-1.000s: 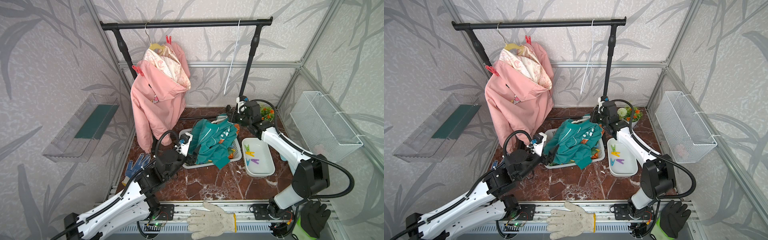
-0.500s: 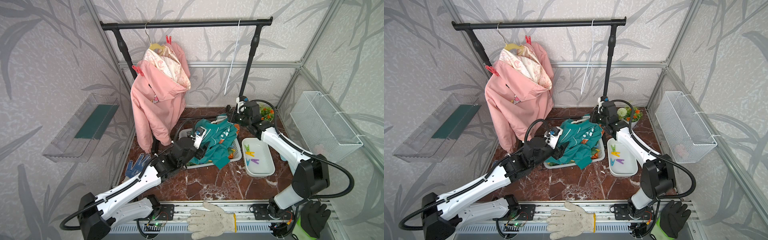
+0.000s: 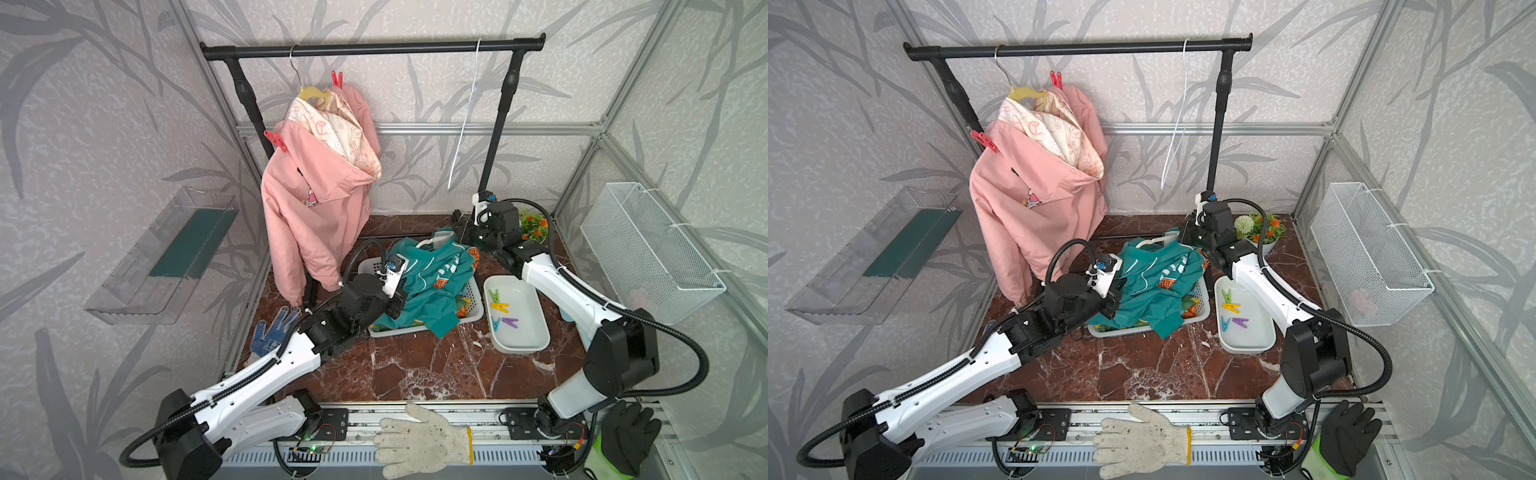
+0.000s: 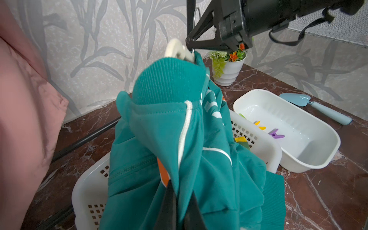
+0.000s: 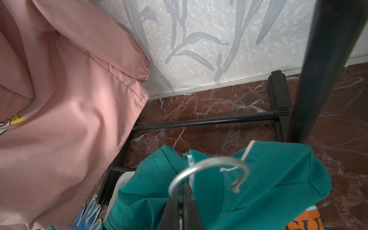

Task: Remove the clothespins securing jackets to the hanger
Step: Remove the jacket from the hanger.

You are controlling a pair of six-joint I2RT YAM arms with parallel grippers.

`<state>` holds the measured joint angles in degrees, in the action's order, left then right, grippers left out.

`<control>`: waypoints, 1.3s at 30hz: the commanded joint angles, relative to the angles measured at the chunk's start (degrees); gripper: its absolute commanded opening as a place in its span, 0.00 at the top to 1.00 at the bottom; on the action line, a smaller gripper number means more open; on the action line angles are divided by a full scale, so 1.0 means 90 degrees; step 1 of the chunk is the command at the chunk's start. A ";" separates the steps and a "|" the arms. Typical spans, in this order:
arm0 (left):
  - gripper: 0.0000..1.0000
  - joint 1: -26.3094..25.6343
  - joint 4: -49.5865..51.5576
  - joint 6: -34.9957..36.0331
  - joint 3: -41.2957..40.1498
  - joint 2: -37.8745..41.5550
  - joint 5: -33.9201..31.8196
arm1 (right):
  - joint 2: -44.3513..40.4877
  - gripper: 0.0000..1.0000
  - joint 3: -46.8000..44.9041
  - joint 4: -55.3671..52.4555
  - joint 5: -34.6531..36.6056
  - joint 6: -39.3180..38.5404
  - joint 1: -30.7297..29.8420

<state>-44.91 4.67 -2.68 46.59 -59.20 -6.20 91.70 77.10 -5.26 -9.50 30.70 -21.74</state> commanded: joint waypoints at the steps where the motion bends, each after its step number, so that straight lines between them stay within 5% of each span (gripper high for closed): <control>1: 1.00 0.0058 0.0134 -0.0164 -0.0158 0.0068 -0.0257 | 0.0132 1.00 0.0262 0.0093 0.0235 0.0175 0.0120; 9: 1.00 0.0276 0.0226 -0.0297 0.0172 -0.0477 -0.0509 | -0.0002 1.00 0.0437 0.0153 -0.0143 0.0282 -0.0032; 16: 1.00 0.0400 0.0450 -0.0298 0.0627 -0.0940 0.0257 | -0.0077 1.00 0.0482 0.0437 -0.0494 0.0838 -0.0121; 21: 0.79 0.0400 0.0397 -0.0259 0.0610 -0.0545 0.0285 | 0.0017 1.00 0.0535 0.0454 -0.0474 0.0758 -0.0249; 25: 0.37 0.0397 0.0681 -0.0315 0.0738 -0.0050 -0.0031 | 0.0084 1.00 0.0467 0.0544 -0.0470 0.0805 -0.0279; 27: 0.29 0.0400 0.0856 -0.0318 0.0869 0.0168 -0.0158 | 0.0084 1.00 0.0478 0.0545 -0.0430 0.0760 -0.0302; 39: 0.23 0.0729 0.1043 -0.0015 0.1569 0.0357 0.0045 | 0.0059 1.00 0.0525 0.0676 -0.0651 0.0701 -0.0367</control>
<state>-39.86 12.62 -3.60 58.35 -55.13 -7.40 92.68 79.66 -2.63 -13.19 36.97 -24.40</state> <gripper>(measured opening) 0.765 0.056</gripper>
